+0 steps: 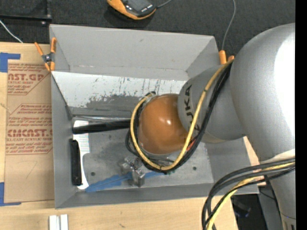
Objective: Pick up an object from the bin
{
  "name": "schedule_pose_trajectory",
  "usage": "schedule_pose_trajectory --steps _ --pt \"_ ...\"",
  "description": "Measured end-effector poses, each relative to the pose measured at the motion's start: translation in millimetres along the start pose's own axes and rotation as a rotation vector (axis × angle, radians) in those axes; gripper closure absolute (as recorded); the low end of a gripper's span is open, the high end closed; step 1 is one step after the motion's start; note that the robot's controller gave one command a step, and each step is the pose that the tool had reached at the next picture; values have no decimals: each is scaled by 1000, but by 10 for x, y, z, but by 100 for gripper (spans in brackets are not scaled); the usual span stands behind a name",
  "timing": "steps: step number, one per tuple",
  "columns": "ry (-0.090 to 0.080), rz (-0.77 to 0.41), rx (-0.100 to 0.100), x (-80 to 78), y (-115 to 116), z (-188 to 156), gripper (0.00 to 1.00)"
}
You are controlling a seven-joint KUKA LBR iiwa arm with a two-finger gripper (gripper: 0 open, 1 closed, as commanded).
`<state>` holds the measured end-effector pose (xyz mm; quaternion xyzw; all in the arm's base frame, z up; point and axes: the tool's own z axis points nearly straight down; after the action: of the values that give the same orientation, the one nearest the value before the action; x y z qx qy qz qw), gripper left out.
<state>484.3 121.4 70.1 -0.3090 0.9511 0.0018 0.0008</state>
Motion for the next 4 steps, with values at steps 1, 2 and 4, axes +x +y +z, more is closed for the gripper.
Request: schedule_pose_trajectory --steps 1,2,4 --pt "-1 -58 0 -421 577 5 100" --pt "-3 -133 0 -466 416 3 100" --pt "-5 -371 -1 -835 495 -173 100"
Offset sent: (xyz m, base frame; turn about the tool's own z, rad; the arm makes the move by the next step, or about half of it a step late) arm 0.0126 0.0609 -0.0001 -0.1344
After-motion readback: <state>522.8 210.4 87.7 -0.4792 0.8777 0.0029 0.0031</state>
